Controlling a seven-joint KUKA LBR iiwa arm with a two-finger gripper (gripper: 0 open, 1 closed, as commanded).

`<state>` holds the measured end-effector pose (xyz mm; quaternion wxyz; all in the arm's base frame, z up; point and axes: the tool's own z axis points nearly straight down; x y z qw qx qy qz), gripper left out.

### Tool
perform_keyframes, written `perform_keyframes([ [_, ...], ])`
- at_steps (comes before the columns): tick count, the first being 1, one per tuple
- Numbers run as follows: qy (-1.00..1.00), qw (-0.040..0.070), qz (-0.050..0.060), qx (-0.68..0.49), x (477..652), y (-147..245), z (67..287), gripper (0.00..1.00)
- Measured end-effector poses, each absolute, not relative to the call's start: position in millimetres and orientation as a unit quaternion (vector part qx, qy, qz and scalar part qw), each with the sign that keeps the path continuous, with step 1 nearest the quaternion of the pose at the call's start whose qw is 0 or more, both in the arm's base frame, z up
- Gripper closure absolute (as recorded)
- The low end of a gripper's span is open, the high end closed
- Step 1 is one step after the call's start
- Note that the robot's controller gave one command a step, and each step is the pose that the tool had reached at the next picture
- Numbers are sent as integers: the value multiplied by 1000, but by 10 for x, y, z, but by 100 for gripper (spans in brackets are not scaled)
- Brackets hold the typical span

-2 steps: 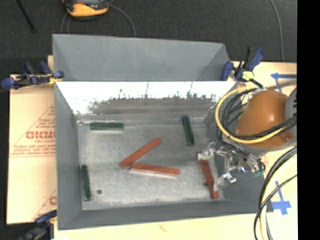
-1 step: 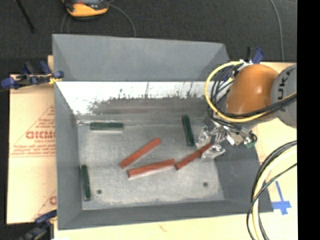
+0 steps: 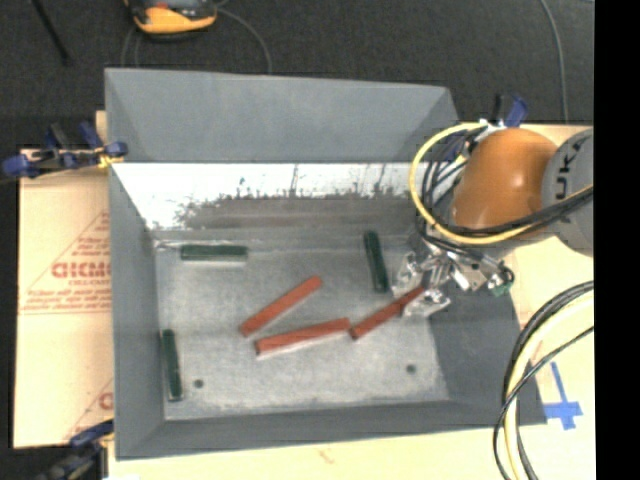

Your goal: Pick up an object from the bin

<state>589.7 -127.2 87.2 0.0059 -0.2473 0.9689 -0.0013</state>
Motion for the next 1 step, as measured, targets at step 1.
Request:
perform_keyframes([
  [1,968,-3,1,-252,5701,-1247,1238,100],
])
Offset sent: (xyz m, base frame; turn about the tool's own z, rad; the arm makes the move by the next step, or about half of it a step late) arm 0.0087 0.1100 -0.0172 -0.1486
